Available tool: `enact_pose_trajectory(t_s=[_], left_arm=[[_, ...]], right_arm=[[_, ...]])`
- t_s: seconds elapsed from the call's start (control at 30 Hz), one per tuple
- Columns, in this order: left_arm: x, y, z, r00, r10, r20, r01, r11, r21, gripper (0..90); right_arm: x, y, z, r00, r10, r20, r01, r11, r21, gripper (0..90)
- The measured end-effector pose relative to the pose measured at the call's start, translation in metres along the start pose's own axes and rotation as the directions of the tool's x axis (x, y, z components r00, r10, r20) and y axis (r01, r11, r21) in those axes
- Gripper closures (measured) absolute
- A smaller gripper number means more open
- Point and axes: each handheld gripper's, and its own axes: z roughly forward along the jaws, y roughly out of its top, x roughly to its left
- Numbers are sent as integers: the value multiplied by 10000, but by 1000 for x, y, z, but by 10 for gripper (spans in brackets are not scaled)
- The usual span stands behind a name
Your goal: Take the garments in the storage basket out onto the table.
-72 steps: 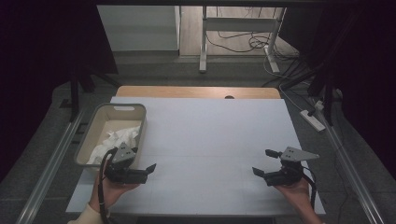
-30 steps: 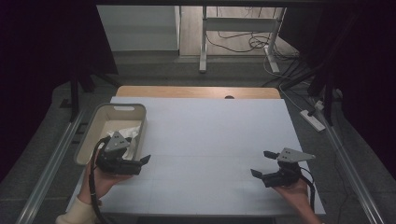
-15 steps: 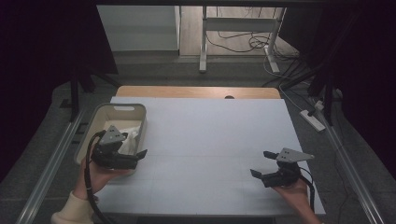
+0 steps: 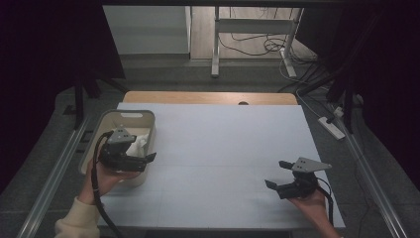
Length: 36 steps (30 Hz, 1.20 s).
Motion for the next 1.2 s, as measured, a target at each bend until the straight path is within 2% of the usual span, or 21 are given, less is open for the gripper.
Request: enact_pose_trajectory(t_s=[0.6,0.97,1.2], left_arm=[[19,15,10,9999,-13,-122,17,9996,279,122],[34,17,15,9994,-248,-229,256,9990,352,121],[48,16,18,9970,-610,-469,627,9974,353,124]], right_arm=[[0,-1,0,10000,10,-10,-10,10000,14,87],[-1,-1,1,10000,87,-14,-87,10000,41,87],[-1,-2,2,10000,89,-31,-89,9999,53,87]])
